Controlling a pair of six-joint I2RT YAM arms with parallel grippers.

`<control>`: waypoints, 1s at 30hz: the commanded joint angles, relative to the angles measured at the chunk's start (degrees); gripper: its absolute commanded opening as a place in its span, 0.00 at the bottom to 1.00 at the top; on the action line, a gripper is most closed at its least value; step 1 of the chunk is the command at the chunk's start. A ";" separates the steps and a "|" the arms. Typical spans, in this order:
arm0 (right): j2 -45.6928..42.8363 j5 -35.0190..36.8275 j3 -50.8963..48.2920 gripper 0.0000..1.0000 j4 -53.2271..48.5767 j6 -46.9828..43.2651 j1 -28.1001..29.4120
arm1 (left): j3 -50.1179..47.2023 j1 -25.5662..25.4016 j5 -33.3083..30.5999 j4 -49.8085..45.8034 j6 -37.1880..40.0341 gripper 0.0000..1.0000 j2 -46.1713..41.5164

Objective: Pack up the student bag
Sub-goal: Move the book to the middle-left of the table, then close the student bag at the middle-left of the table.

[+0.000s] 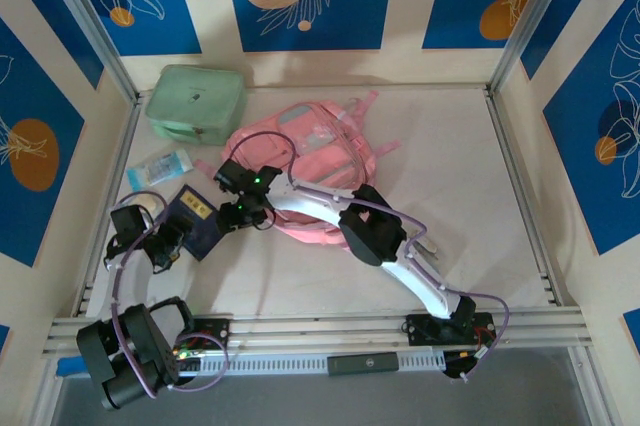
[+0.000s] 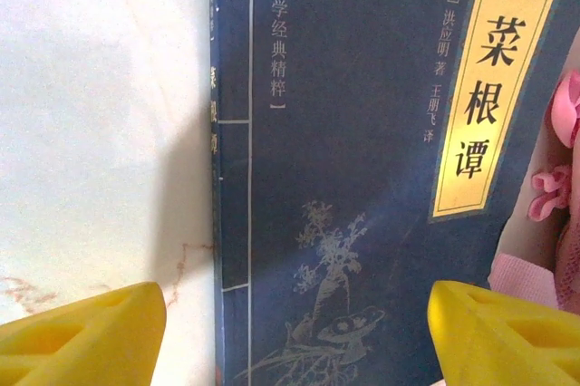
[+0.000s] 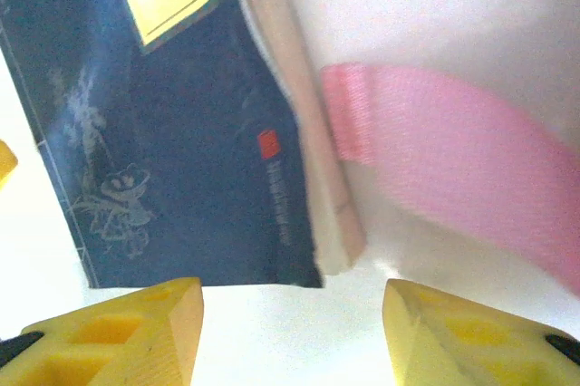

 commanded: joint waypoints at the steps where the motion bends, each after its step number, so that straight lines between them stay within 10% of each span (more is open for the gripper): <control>1: -3.49 2.95 0.28 0.56 -2.10 -0.69 -0.22 | 1.16 -0.34 -0.18 -2.44 1.31 0.76 -1.19; 30: 4.44 -1.66 12.22 0.59 -7.25 -1.20 4.14 | 0.78 -0.37 1.75 -3.42 0.20 0.78 -1.33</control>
